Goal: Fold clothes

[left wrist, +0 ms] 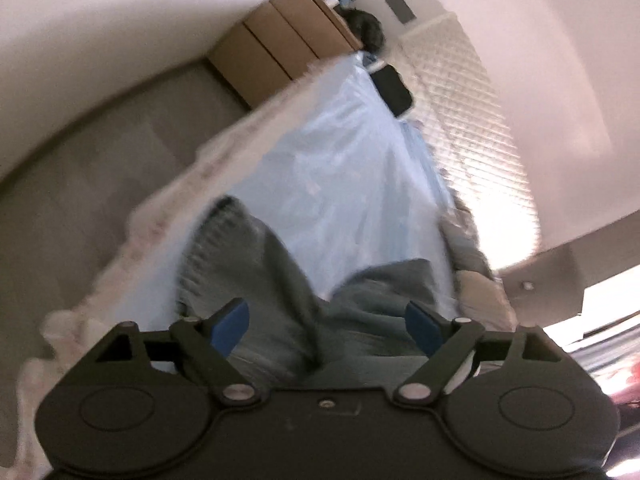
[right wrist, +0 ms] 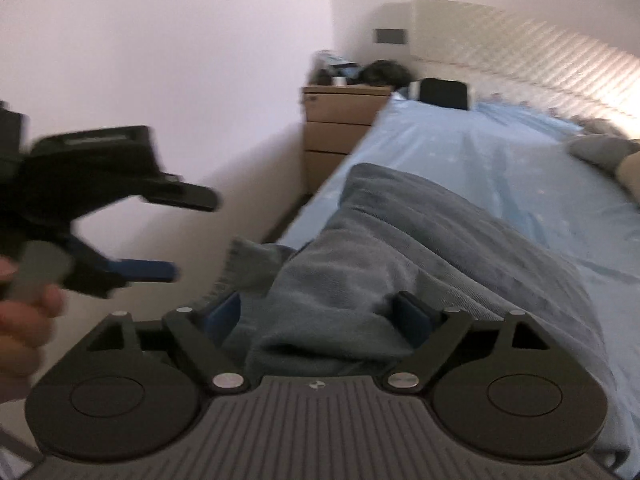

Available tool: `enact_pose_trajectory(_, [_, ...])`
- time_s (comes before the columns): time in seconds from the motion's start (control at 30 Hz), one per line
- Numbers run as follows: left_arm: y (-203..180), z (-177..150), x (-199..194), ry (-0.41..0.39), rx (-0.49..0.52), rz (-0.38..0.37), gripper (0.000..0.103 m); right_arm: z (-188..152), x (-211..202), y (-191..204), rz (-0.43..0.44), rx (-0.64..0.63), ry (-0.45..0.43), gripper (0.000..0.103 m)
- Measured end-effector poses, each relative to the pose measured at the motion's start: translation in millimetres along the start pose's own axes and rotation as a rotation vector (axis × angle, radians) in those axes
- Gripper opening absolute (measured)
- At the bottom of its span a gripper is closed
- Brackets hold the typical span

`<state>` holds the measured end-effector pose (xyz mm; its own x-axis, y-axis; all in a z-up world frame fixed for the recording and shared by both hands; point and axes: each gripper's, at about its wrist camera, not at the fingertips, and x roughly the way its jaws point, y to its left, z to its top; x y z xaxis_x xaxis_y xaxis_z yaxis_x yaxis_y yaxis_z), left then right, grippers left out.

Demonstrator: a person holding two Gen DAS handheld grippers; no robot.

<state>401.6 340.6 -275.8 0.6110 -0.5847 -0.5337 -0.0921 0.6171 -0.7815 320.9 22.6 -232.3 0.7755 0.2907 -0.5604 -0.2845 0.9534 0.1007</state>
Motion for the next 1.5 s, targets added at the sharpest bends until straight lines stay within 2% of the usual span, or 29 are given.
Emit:
enact_pose_trajectory(0.07, [-10.3,-4.3,11.9,0.043,0.029,-0.011,0.09,3.6,-19.7,-9.0,0.065,0.003,0.003,0.086])
enact_pose_trajectory(0.17, [-32.1,-13.3,37.1,0.141,0.104,-0.018,0.09,5.5,-55.6,-31.4,0.081,0.049,-0.03,0.086])
enact_pose_trajectory(0.23, [-45.6,-19.3,55.5,0.198,0.141,-0.023,0.09,2.2,-66.1,-48.1,0.03,0.106,-0.053,0.087])
enact_pose_trajectory(0.3, [-54.2,-23.7,71.2,0.23,0.159,-0.022,0.091,-2.8,-71.7,-81.6,-0.086,0.187,-0.055,0.087])
enact_pose_trajectory(0.33, [-57.7,-25.3,78.0,0.237,0.173,-0.006,0.094,-6.3,-66.8,-100.3,-0.151,0.237,-0.044,0.087])
enact_pose_trajectory(0.5, [-69.0,-32.6,101.2,0.281,0.26,0.066,0.092,-33.8,-43.0,-150.8,-0.079,0.459,0.043,0.086])
enact_pose_trajectory(0.6, [-70.6,-36.0,105.5,0.288,0.307,0.082,0.076,-50.6,-29.0,-179.7,-0.023,0.591,0.095,0.087])
enact_pose_trajectory(0.67, [-67.2,-39.3,103.1,0.278,0.301,0.085,0.057,-61.7,-19.7,-199.1,0.015,0.678,0.131,0.093])
enact_pose_trajectory(0.7, [-65.4,-40.5,100.1,0.272,0.296,0.083,0.051,-67.3,-15.1,-208.7,0.034,0.722,0.149,0.096])
enact_pose_trajectory(0.8, [-61.3,-43.9,87.8,0.24,0.271,0.064,0.042,-82.1,-4.4,-232.0,0.102,0.86,0.186,0.096])
enact_pose_trajectory(0.83, [-61.5,-46.3,84.0,0.228,0.28,0.06,0.04,-82.4,-5.6,-231.1,0.109,0.867,0.185,0.096])
enact_pose_trajectory(0.87, [-62.3,-48.4,80.3,0.215,0.284,0.053,0.039,-81.9,-7.2,-229.3,0.108,0.861,0.185,0.089])
enact_pose_trajectory(0.9, [-63.4,-49.7,76.9,0.203,0.282,0.044,0.038,-81.4,-8.9,-227.5,0.108,0.855,0.185,0.077])
enact_pose_trajectory(0.93, [-64.2,-51.2,73.8,0.192,0.278,0.033,0.037,-78.0,-12.5,-223.1,0.081,0.825,0.192,0.071])
enact_pose_trajectory(1.0, [-68.6,-53.9,66.6,0.165,0.293,0.011,0.037,-69.7,-27.8,-214.8,0.057,0.796,0.161,0.041])
enact_pose_trajectory(1.07, [-73.5,-53.5,55.0,0.132,0.306,-0.019,0.036,-58.5,-38.2,-197.9,0.026,0.746,0.127,0.033])
enact_pose_trajectory(1.2, [-76.4,-42.9,28.0,0.078,0.29,-0.068,0.036,-33.7,-60.2,-159.3,-0.025,0.651,0.057,0.027])
enact_pose_trajectory(1.3, [-65.1,-26.8,5.2,0.05,0.241,-0.102,0.036,-13.7,-72.4,-136.6,0.005,0.599,0.007,0.027])
enact_pose_trajectory(1.4, [-46.9,-10.4,-9.0,0.034,0.227,-0.086,0.037,2.4,-66.5,-119.6,0.061,0.573,-0.003,0.029])
enact_pose_trajectory(1.5, [-11.9,4.2,-5.2,0.05,0.192,-0.031,0.037,7.8,-44.3,-98.3,0.078,0.502,0.042,0.032])
